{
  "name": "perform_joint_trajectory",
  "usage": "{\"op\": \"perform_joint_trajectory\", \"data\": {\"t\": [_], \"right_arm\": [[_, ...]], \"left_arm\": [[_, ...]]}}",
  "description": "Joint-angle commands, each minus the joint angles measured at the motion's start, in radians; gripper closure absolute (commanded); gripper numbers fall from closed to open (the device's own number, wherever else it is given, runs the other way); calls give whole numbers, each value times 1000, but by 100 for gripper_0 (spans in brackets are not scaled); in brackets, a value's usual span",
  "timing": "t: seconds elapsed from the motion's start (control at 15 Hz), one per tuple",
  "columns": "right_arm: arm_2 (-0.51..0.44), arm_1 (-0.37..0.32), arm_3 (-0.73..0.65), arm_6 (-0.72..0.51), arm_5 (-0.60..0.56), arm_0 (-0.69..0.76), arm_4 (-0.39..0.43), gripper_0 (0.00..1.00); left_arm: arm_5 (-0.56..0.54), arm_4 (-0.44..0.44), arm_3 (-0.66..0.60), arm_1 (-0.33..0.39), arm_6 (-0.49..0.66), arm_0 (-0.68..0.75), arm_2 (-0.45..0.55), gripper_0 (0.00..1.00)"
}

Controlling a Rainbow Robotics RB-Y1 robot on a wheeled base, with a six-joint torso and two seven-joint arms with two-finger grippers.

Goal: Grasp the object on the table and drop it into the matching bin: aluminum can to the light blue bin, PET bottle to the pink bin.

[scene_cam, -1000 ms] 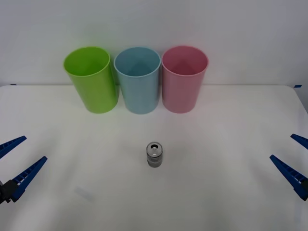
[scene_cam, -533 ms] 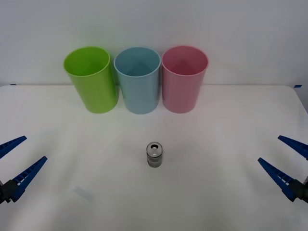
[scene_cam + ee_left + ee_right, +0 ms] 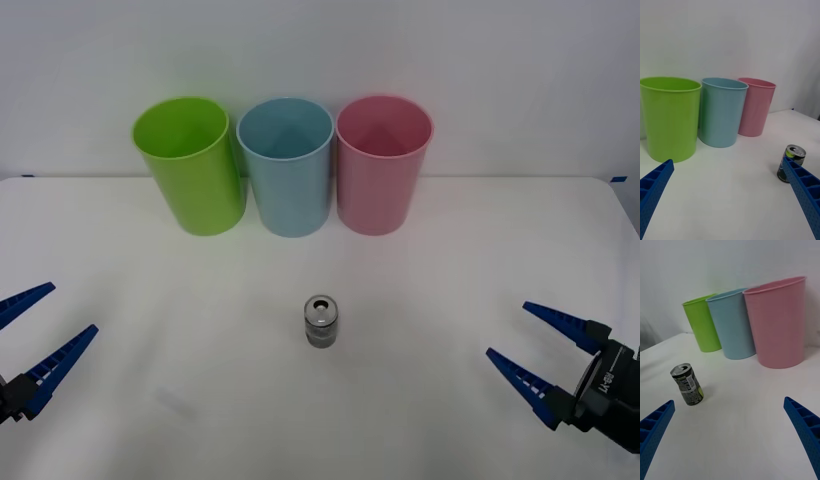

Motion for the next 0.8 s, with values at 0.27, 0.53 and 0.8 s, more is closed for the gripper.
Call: {"op": "perform_joint_trajectory", "data": {"t": [0.27,0.53,0.8], "right_arm": [[55,1,29,148,11,-30,10,0],[110,3,112,269,21,-82,10,0],[191,9,164,301,48,-125,7,0]], "left_arm": [[0,0,0,0,0,0,0,0],[0,0,0,0,0,0,0,0],[0,0,0,0,0,0,0,0]]}}
